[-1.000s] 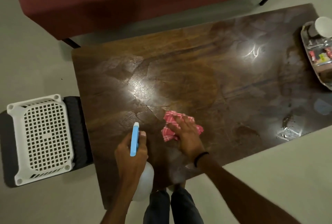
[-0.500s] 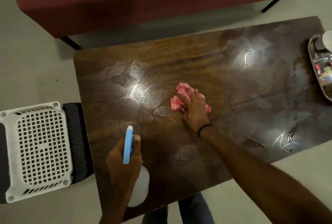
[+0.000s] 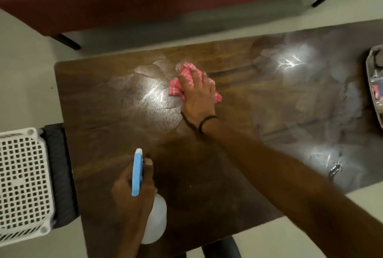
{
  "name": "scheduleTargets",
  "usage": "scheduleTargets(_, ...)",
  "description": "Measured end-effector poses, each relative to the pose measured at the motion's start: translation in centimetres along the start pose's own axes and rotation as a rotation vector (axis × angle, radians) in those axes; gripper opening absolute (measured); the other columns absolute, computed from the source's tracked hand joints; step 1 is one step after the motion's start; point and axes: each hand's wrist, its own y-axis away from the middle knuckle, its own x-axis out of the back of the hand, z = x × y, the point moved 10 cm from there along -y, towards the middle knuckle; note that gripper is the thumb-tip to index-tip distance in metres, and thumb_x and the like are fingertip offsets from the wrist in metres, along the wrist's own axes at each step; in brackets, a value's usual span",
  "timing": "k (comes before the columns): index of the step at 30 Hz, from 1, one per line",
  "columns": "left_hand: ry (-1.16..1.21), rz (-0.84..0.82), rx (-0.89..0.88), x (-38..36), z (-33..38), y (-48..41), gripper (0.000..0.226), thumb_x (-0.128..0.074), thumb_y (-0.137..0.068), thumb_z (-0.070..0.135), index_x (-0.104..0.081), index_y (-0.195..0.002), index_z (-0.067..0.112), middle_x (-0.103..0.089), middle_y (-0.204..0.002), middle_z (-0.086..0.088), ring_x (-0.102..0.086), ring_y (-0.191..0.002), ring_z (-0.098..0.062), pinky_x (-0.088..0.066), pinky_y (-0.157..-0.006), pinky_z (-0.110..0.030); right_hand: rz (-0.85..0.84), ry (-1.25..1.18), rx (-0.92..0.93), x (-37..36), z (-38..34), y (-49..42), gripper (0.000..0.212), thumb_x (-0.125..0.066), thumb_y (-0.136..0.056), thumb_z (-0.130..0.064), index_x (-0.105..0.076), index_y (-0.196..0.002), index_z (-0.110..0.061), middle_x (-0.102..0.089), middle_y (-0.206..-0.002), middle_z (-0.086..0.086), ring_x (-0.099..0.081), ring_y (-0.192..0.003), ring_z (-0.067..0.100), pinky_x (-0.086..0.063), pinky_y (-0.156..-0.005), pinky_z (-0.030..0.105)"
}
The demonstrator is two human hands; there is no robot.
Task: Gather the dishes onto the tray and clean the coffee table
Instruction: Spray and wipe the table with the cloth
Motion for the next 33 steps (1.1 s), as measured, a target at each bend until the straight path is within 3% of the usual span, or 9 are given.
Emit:
scheduleTargets(2,-0.030,0.001,0.004,-1.0,0.3,-0.5,0.041,-0.056,-0.089,0.055,-0.062,-0.090,0.014,-0.065,-0.077,-0.005,-0.062,-0.069,-0.027,-0.052,-0.068,-0.038,-0.049,0.033,0.083,-0.8,-0.3,4.2,0.077,-0.062,-0.079,-0.032,-0.032,-0.150,-0.036,-0.025,-0.161,0.012,-0.018,-0.146,0.045,-0.016,-0.114,0.069)
scheduleTargets(4,-0.085,0.092,0.079,-2.0,0.1,-1.2,0.082,-0.040,-0.065,0.094,-0.057,-0.076,0.015,-0.063,-0.066,-0.007,-0.062,-0.059,-0.029,-0.055,-0.065,-0.036,-0.157,0.078,0.272,-2.3,-1.8,4.6,0.082,-0.070,-0.075,-0.043,-0.033,-0.148,-0.036,-0.026,-0.160,0.011,-0.020,-0.145,0.046,-0.017,-0.111,0.073)
scheduleTargets(5,-0.089,0.129,0.096,-2.6,0.1,-1.4,0.088,-0.035,-0.053,0.102,-0.054,-0.071,0.017,-0.060,-0.060,-0.006,-0.061,-0.054,-0.027,-0.055,-0.061,-0.034,-0.158,0.110,0.369,-2.2,-2.2,2.6,0.080,-0.070,-0.078,-0.041,-0.032,-0.148,-0.038,-0.026,-0.160,0.011,-0.022,-0.145,0.046,-0.017,-0.111,0.073)
scheduleTargets(8,-0.052,0.084,0.044,-5.8,1.3,-1.5,0.063,-0.055,-0.077,0.076,-0.060,-0.075,0.013,-0.061,-0.060,-0.007,-0.060,-0.053,-0.025,-0.056,-0.057,-0.042,-0.021,0.159,0.342,0.9,0.1,-6.9,0.077,-0.065,-0.085,-0.021,-0.028,-0.148,-0.045,-0.031,-0.159,0.008,-0.032,-0.142,0.039,-0.021,-0.113,0.070)
scheduleTargets(10,-0.102,0.074,-0.010,-7.1,2.3,-1.3,0.044,-0.066,-0.086,0.052,-0.065,-0.082,0.008,-0.063,-0.061,-0.011,-0.063,-0.052,-0.029,-0.058,-0.059,-0.051,-0.022,0.108,0.132,3.0,5.6,-10.4,0.067,-0.062,-0.087,-0.023,-0.034,-0.144,-0.043,-0.034,-0.157,0.008,-0.036,-0.139,0.038,-0.022,-0.113,0.068)
scheduleTargets(13,-0.090,0.043,0.006,-8.5,3.4,-0.9,0.030,-0.068,-0.092,0.036,-0.064,-0.083,0.008,-0.063,-0.062,-0.011,-0.063,-0.053,-0.026,-0.059,-0.061,-0.049,-0.021,0.097,-0.002,4.4,12.5,-6.8,0.062,-0.054,-0.090,-0.031,-0.034,-0.149,-0.034,-0.030,-0.158,0.013,-0.028,-0.143,0.044,-0.019,-0.115,0.068)
scheduleTargets(19,-0.088,0.000,-0.092,-11.9,6.8,1.1,0.026,-0.067,-0.092,0.035,-0.058,-0.073,0.019,-0.059,-0.056,-0.009,-0.059,-0.046,-0.025,-0.056,-0.048,-0.047,-0.108,0.035,0.033,2.3,17.4,11.0,0.063,-0.053,-0.092,-0.032,-0.034,-0.152,-0.032,-0.022,-0.163,0.012,-0.019,-0.147,0.044,-0.019,-0.114,0.068)
scheduleTargets(25,-0.147,-0.020,-0.046,-14.5,7.8,2.7,0.027,-0.068,-0.090,0.030,-0.052,-0.069,0.034,-0.059,-0.059,0.000,-0.061,-0.050,-0.026,-0.059,-0.055,-0.047,-0.188,-0.061,0.007,0.0,17.6,24.7,0.071,-0.053,-0.088,-0.065,-0.042,-0.150,-0.033,-0.026,-0.162,0.012,-0.013,-0.150,0.041,-0.009,-0.116,0.068)
scheduleTargets(33,-0.189,-0.054,-0.022,-16.6,8.7,3.8,0.026,-0.068,-0.092,0.030,-0.056,-0.070,0.030,-0.060,-0.058,-0.002,-0.063,-0.050,-0.027,-0.059,-0.055,-0.047,-0.140,-0.090,-0.109,-0.6,17.5,26.6,0.063,-0.056,-0.087,-0.065,-0.049,-0.142,-0.035,-0.034,-0.158,0.010,-0.022,-0.148,0.041,-0.014,-0.114,0.069)
